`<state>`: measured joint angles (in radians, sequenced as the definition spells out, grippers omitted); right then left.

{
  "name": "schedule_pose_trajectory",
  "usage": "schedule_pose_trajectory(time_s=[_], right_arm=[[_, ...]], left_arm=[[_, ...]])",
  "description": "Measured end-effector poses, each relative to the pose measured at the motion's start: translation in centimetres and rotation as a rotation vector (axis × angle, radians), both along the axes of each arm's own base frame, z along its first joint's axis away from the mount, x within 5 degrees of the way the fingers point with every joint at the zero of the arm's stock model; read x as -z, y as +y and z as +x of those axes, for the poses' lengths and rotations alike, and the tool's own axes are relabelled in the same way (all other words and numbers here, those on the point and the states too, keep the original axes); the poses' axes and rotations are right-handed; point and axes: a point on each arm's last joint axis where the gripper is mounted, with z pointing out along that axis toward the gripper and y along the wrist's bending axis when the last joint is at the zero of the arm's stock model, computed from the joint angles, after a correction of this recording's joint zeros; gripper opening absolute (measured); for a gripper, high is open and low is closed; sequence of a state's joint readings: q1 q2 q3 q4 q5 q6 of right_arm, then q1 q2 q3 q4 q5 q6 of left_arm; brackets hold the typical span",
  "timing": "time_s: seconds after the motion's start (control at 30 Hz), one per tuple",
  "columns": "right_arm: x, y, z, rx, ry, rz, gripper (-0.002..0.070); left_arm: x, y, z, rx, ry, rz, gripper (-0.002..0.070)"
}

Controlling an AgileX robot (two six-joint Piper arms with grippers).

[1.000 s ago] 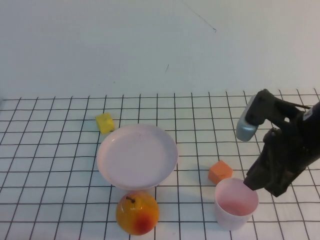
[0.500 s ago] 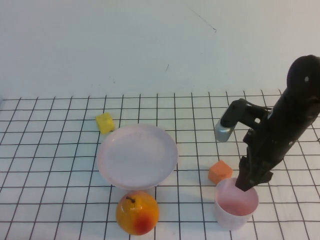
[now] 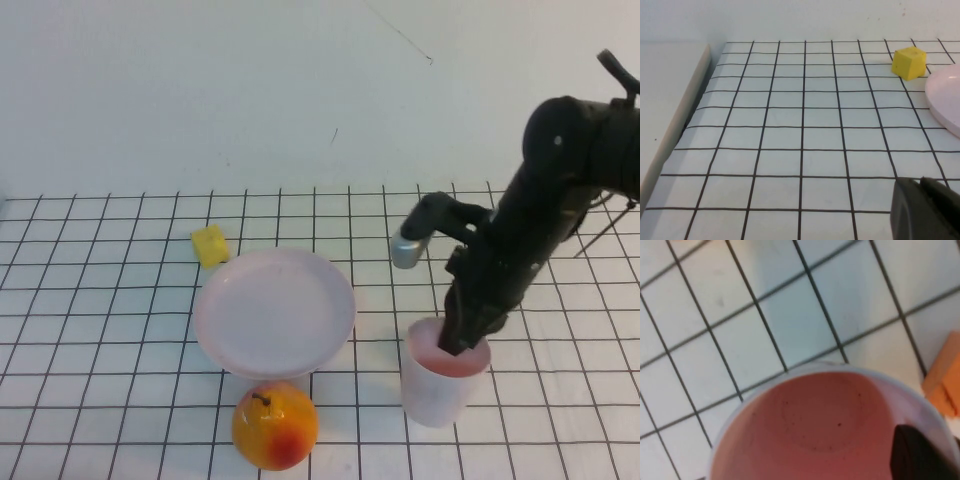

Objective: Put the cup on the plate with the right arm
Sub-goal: Place the cup on the plate

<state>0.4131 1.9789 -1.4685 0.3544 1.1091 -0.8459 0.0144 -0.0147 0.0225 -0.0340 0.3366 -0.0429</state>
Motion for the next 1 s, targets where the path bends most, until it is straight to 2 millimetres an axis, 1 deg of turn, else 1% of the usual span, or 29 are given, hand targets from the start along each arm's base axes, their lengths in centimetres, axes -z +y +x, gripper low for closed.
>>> schedule_pose_trajectory(time_s=[0.07,0.13,0.23,0.37,0.43,0.53,0.67,0.83,1.0], right_arm=[[-1.2,1.7,0.3,-0.036,-0.051,0.021,0.0024],[-2.3,3.9,0.7,-0.087,-0.112,0.036,0.0023],[-3.3,7.2,1.4,-0.126,-0.194,0.033,0.0023],[-3.6,11.2,3.1,-0.122,-0.270,0.033,0.0023],[-3.2,12.4,4.2,-0.106,-0.275,0.042,0.0023],[-2.2,13.3,5.4,-0.061,-0.272,0.051,0.0022],[-1.1,13.8,6.2,-0.030,-0.304,0.068,0.0022],[-1.5,14.3,7.1,0.004,-0.393,0.123,0.0022],[-1.4,14.4,7.3,0.011,-0.414,0.133,0.0022]], left_arm=[[0.0,0.0,0.0,0.000,0.000,0.000,-0.0003],[0.0,0.0,0.0,0.000,0.000,0.000,-0.0003],[0.0,0.0,0.0,0.000,0.000,0.000,-0.0003],[0.0,0.0,0.0,0.000,0.000,0.000,-0.0003],[0.0,0.0,0.0,0.000,0.000,0.000,-0.0003],[0.0,0.0,0.0,0.000,0.000,0.000,-0.0003],[0.0,0.0,0.0,0.000,0.000,0.000,-0.0003],[0.0,0.0,0.0,0.000,0.000,0.000,-0.0003],[0.0,0.0,0.0,0.000,0.000,0.000,-0.0003]])
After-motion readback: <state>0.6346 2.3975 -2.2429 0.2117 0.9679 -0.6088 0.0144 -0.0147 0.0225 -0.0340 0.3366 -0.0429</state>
